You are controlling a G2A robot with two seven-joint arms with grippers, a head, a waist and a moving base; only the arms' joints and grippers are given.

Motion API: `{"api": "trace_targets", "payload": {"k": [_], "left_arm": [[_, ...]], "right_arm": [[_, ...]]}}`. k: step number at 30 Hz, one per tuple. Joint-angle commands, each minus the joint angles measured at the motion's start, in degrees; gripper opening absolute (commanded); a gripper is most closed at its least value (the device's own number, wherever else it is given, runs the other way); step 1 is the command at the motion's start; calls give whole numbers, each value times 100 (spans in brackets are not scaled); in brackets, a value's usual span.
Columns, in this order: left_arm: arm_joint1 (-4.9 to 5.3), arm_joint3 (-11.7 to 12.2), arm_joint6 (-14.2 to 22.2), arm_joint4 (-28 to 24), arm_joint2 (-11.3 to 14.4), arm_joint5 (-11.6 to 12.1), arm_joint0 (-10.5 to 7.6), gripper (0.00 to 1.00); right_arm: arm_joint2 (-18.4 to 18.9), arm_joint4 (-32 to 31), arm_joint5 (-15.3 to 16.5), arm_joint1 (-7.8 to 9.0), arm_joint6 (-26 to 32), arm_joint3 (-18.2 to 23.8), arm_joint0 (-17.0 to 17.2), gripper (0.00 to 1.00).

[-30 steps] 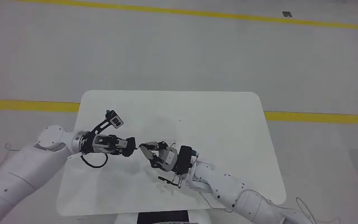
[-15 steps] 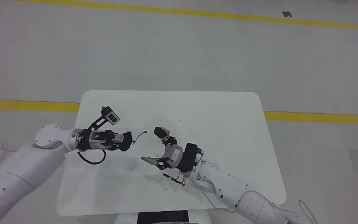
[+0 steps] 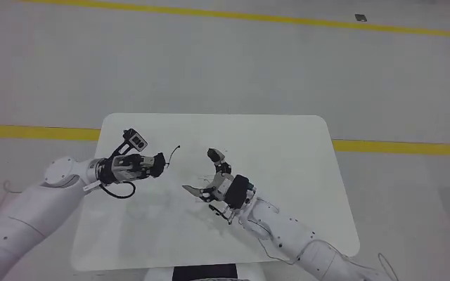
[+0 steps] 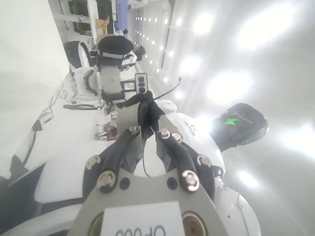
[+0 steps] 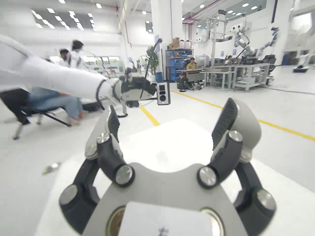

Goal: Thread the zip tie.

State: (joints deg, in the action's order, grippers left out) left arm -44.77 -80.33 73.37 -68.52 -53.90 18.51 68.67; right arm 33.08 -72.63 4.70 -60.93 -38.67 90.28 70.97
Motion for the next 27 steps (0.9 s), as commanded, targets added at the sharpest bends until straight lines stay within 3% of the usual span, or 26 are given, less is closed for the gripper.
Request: {"api": "trace_targets", "payload": {"k": [1, 6, 10, 17, 19, 22, 27], "left_arm": [[-39, -16, -115, 24, 26, 40, 9, 0], [-140, -45, -333, -44, 119, 26, 12, 0], [-207, -50, -387, -130, 151, 97, 4, 0], [-209, -48, -434, -131, 150, 86, 8, 0], [-238, -89, -686, -222, 161, -62, 56, 0], [-300, -112, -690, -595, 215, -313, 129, 0], [-433, -50, -611, -1094, 331, -470, 170, 0]], "right_arm": [[45, -719, -502, 8, 212, 177, 70, 100], [172, -1732, -1149, 23, 650, 447, 184, 100], [28, -1732, -1494, 65, 763, 512, 65, 100], [28, -1732, -1494, 65, 763, 512, 65, 100], [34, -1732, -1499, 64, 778, 514, 67, 100], [38, -1732, -1634, 45, 831, 553, 51, 100], [-205, -1732, -2030, 62, 850, 442, -189, 100]]}}
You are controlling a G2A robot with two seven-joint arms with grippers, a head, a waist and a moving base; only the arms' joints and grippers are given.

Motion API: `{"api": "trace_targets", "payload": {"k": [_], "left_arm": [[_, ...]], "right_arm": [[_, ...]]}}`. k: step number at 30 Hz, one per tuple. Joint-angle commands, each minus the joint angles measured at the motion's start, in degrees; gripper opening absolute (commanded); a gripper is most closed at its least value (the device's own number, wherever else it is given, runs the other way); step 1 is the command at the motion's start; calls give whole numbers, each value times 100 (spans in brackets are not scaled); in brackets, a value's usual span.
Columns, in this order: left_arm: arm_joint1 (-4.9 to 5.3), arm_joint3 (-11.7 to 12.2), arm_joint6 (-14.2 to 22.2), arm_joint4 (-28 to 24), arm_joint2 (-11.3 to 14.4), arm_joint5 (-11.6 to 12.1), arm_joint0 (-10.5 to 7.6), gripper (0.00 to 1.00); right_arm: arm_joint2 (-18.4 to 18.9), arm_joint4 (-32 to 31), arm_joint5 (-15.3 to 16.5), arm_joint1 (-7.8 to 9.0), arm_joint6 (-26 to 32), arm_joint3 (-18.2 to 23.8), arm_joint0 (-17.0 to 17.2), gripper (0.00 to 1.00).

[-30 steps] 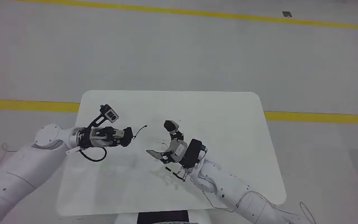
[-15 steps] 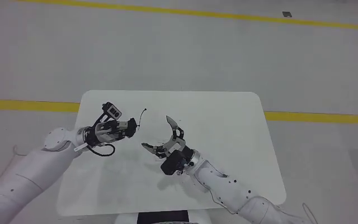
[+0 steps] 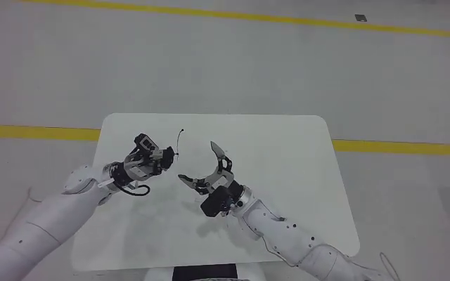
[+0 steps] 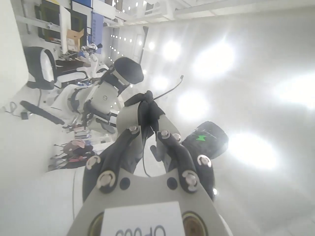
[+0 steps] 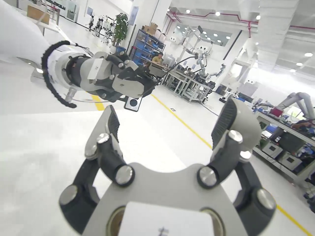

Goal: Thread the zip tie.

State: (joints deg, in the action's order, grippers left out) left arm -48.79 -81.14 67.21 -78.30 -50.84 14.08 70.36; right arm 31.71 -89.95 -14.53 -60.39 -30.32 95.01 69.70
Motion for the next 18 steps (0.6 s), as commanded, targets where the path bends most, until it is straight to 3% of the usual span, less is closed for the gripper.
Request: {"api": "trace_targets", "payload": {"k": [1, 3, 5, 10, 12, 18], "left_arm": [[-59, 55, 5, -226, 44, -59, 0, 0], [-121, 143, -37, -373, 49, 16, -39, 0], [-145, 177, 66, -115, 68, 215, -93, 0], [-147, 169, 31, -119, 69, 202, -88, 0], [-172, 77, -122, -232, 57, 52, -41, 0], [-234, 52, -53, -619, -39, -306, 46, 0]], "right_arm": [[-133, 0, -197, 15, 33, -45, -104, 100], [-232, 0, -427, 20, 7, -33, -150, 100], [-240, 0, -447, 20, -5, -30, -147, 100], [-240, 0, -447, 20, -5, -30, -147, 100], [-226, 0, -444, 18, 17, -23, -145, 100], [-317, 0, -495, 48, 31, -67, -367, 100]]}}
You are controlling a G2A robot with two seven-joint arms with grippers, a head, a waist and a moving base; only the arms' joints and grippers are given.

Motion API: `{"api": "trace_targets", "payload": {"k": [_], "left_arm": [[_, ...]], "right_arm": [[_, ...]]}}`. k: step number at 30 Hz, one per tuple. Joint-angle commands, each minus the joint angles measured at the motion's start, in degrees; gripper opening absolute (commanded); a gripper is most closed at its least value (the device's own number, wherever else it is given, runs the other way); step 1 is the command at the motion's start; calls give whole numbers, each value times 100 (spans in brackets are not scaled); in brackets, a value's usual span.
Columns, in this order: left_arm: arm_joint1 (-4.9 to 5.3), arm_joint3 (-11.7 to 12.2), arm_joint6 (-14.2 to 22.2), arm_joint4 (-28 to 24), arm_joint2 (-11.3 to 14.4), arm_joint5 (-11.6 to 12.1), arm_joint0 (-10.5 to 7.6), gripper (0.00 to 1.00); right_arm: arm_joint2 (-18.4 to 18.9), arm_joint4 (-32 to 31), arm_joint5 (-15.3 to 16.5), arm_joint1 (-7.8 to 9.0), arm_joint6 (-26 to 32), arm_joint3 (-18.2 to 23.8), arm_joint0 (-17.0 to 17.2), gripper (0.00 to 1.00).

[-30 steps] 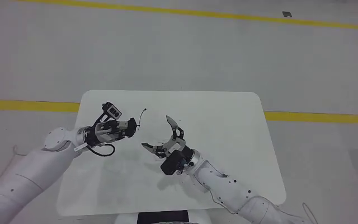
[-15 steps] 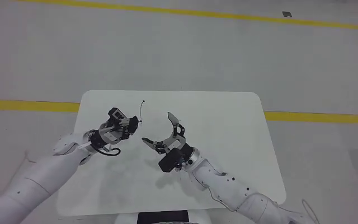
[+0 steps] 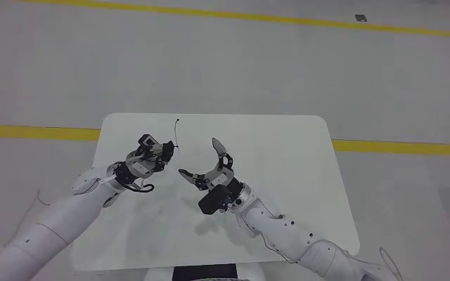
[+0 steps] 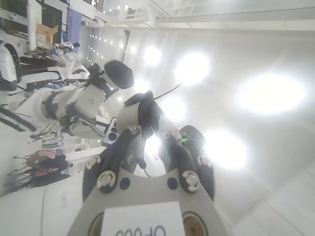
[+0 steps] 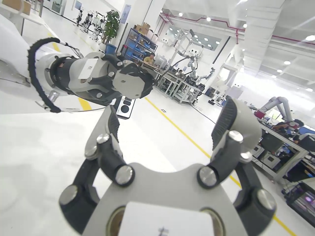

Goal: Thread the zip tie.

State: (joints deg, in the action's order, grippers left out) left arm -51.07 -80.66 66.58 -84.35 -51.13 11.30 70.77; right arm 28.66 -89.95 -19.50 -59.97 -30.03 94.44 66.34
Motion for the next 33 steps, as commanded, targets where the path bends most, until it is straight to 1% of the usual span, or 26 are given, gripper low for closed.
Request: {"api": "trace_targets", "payload": {"k": [1, 2, 3, 4, 5, 12, 18, 21, 24, 27, 29, 33], "left_arm": [[-18, 12, 20, -12, -30, -53, 9, 0], [-26, 17, 27, -21, -45, -76, 14, 0], [-29, 19, 29, -18, -49, -85, 15, 0], [-29, 19, 29, -18, -49, -85, 15, 0], [-29, 19, 29, -18, -49, -85, 15, 0], [-29, 19, 29, -18, -49, -85, 15, 0], [-29, 19, 29, -18, -49, -85, 15, 0], [-29, 19, 29, -18, -49, -85, 15, 0], [-29, 19, 29, -18, -49, -85, 15, 0], [-29, 19, 29, -18, -49, -85, 15, 0], [-29, 19, 29, -18, -49, -85, 15, 0], [-29, 19, 29, -18, -49, -85, 15, 0]], "right_arm": [[-41, 0, 2, 16, 14, -13, -75, 100], [-63, 0, 2, 23, 21, -7, -100, 100], [-81, 0, 2, 28, 28, -1, -120, 84], [-108, 0, 2, 33, 39, 3, -143, 58], [-135, 0, 2, 34, 45, 10, -156, 50], [-326, 0, 2, -24, 89, 4, -263, 40], [-534, 0, 2, -89, 113, -85, -426, 35], [-595, 0, 2, -124, 129, -124, -479, 31], [-648, 0, 2, -159, 150, -172, -544, 30], [-675, 0, 2, -192, 187, -218, -596, 27], [-686, 0, 2, -217, 212, -252, -629, 23], [-668, 0, 2, -261, 248, -311, -661, 21]]}}
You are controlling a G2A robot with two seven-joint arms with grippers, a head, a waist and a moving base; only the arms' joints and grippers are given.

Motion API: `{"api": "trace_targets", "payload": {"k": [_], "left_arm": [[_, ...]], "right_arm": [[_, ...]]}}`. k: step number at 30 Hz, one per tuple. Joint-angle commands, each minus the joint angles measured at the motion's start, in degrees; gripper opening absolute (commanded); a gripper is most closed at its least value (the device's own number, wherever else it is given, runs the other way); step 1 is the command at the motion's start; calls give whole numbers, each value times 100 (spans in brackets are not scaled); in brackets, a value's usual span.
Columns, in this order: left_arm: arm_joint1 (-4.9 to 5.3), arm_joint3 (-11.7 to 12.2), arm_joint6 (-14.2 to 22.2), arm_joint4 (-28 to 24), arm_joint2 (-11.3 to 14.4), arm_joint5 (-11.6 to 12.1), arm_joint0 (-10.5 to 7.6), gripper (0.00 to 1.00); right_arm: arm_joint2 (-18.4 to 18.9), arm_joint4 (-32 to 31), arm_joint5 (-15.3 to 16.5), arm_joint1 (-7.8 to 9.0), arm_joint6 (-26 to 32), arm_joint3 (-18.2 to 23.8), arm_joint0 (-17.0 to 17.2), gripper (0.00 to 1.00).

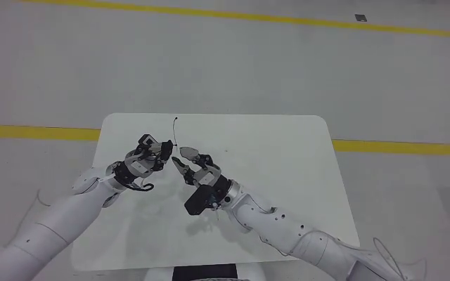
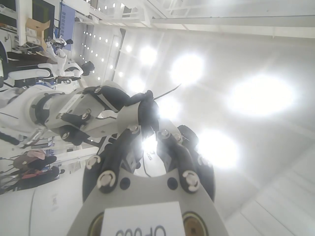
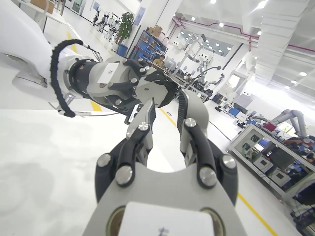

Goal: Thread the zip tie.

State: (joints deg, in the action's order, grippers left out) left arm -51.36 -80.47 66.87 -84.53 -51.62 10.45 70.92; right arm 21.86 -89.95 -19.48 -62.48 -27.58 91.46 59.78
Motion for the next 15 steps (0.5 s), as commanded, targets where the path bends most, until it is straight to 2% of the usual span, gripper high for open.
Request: {"api": "trace_targets", "payload": {"k": [1, 15], "left_arm": [[0, 0, 0, 0, 0, 0, 0, 0], [0, 0, 0, 0, 0, 0, 0, 0]], "right_arm": [[23, 0, 0, -20, 5, -23, -6, 20], [190, 0, 0, -115, -38, -149, -5, 20]]}}
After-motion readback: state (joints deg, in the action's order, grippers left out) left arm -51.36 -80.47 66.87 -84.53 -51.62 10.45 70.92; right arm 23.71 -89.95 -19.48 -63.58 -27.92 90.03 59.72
